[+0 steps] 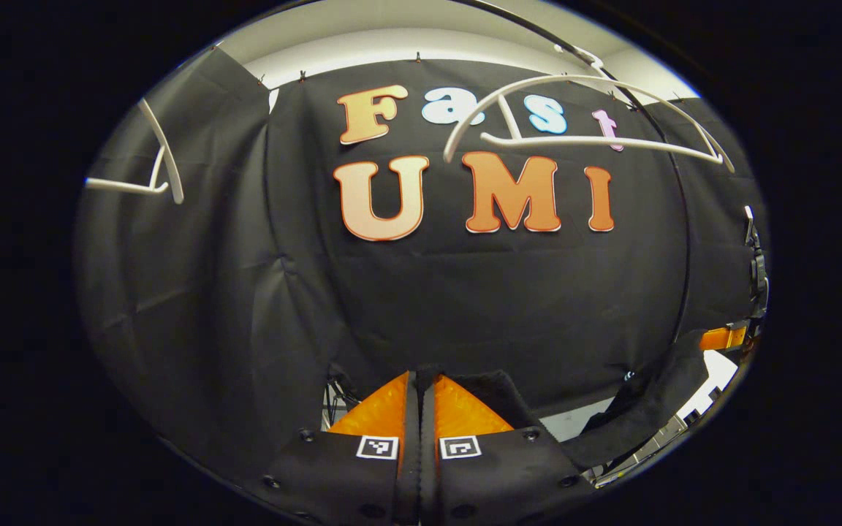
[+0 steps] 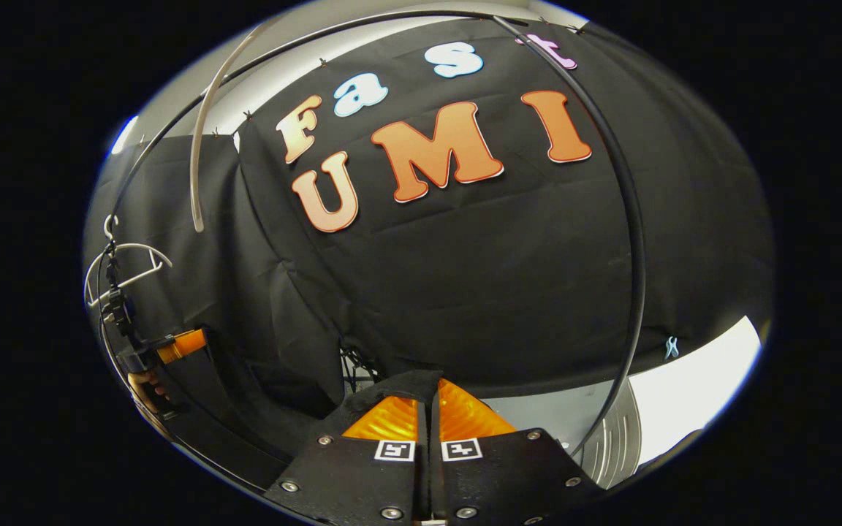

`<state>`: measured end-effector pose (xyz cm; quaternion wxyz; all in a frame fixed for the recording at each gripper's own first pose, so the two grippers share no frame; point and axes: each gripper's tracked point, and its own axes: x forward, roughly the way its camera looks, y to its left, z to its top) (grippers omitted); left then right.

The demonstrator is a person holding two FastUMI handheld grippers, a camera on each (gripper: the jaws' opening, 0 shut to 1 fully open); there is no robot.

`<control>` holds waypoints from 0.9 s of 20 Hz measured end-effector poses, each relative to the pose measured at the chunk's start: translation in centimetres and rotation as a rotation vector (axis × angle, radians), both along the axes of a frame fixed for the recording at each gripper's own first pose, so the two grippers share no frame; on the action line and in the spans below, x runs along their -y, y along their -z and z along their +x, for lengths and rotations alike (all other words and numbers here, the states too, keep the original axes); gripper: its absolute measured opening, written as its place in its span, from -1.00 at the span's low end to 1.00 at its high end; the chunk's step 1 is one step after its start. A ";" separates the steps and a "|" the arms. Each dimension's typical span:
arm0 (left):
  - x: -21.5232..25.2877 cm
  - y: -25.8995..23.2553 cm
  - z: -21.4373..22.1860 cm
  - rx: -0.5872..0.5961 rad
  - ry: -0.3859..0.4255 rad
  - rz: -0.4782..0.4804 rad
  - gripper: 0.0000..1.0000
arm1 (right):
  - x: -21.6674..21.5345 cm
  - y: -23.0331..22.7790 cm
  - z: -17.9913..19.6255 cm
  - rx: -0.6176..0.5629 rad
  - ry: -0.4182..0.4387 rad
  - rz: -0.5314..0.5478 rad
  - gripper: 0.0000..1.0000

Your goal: Grasp the clothes on the hanger with both hands and then place them into the laundry hamper below.

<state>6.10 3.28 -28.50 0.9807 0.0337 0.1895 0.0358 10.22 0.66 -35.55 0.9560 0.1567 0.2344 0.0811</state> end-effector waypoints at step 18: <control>6.3 23.0 -7.8 -0.399 0.085 -0.184 -0.86 | -4.4 18.9 -6.2 -0.225 -0.062 -0.089 -1.00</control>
